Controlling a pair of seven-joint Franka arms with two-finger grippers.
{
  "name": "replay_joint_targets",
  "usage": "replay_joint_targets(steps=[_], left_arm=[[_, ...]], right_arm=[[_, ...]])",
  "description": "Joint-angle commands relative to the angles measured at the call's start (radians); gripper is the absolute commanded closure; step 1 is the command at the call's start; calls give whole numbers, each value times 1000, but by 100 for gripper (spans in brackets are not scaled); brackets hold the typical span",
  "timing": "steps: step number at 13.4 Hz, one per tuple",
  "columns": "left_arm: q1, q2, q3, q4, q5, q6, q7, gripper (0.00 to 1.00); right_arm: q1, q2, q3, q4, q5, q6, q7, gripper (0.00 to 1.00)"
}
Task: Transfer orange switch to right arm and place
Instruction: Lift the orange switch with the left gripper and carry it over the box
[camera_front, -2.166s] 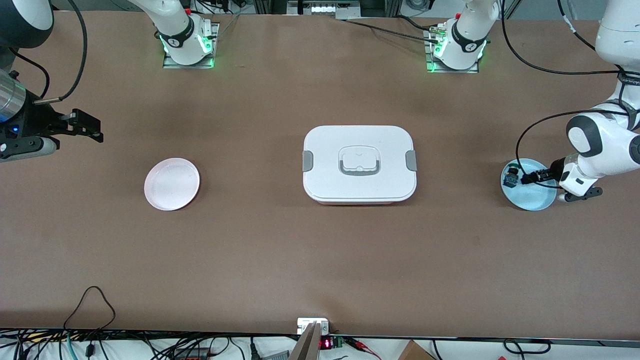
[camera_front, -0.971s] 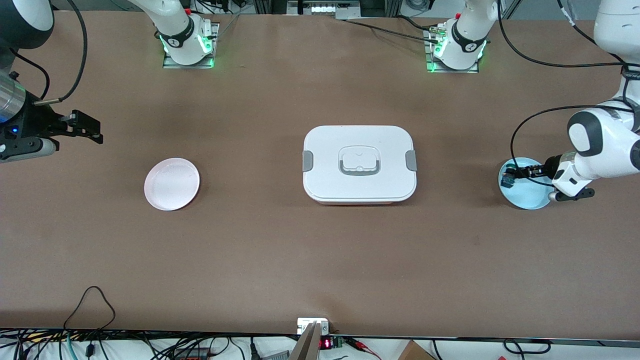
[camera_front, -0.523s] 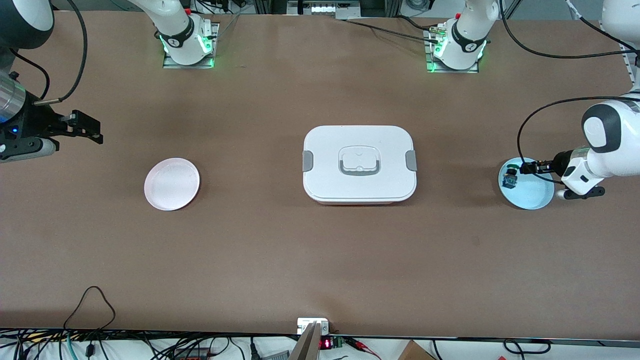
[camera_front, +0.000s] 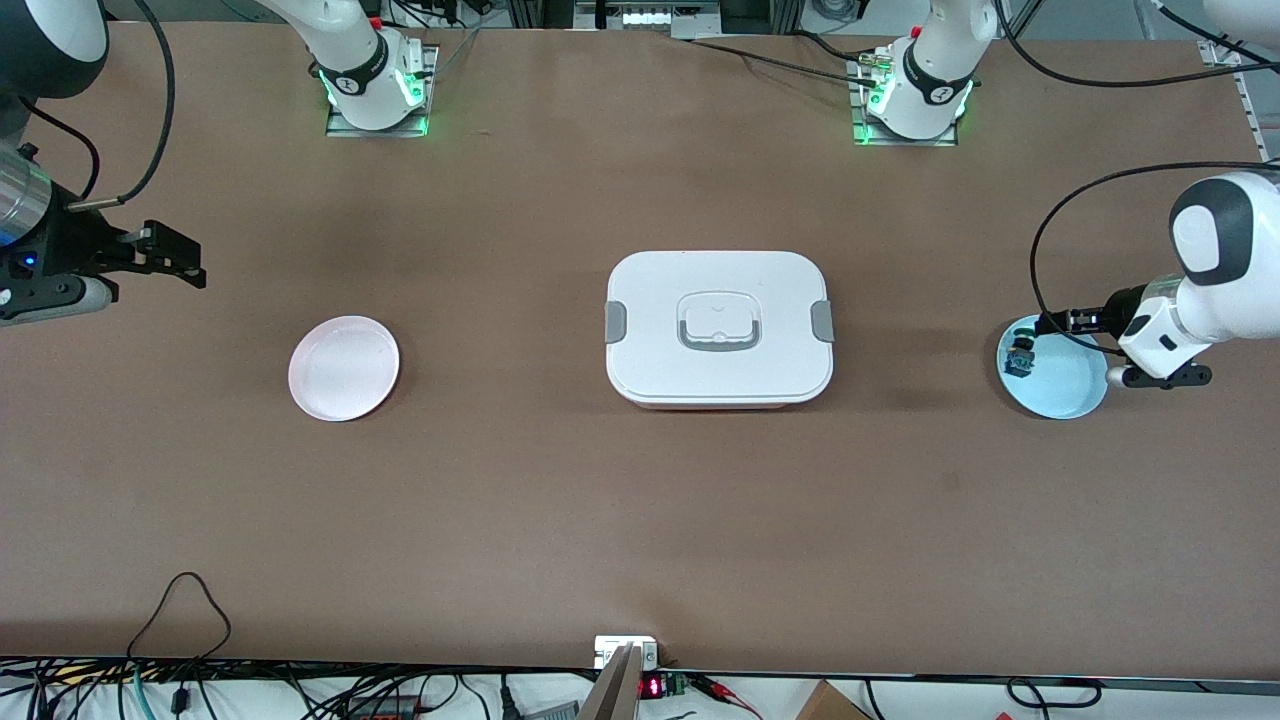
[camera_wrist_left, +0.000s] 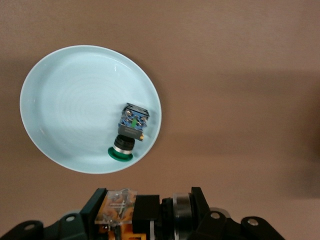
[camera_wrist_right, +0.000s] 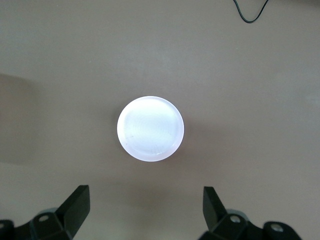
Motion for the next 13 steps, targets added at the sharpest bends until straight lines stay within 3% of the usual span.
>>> replay_joint_targets(steps=[1, 8, 13], left_arm=[[-15, -41, 4, 52, 20, -100, -2, 100], [-22, -107, 1, 216, 6, -354, 48, 100], [-27, -135, -4, 244, -121, -365, 306, 100]], right_arm=[[-3, 14, 0, 19, 6, 8, -1, 0], [-4, 35, 0, 19, 4, 10, -1, 0], [-1, 34, 2, 22, -19, 19, -5, 0]])
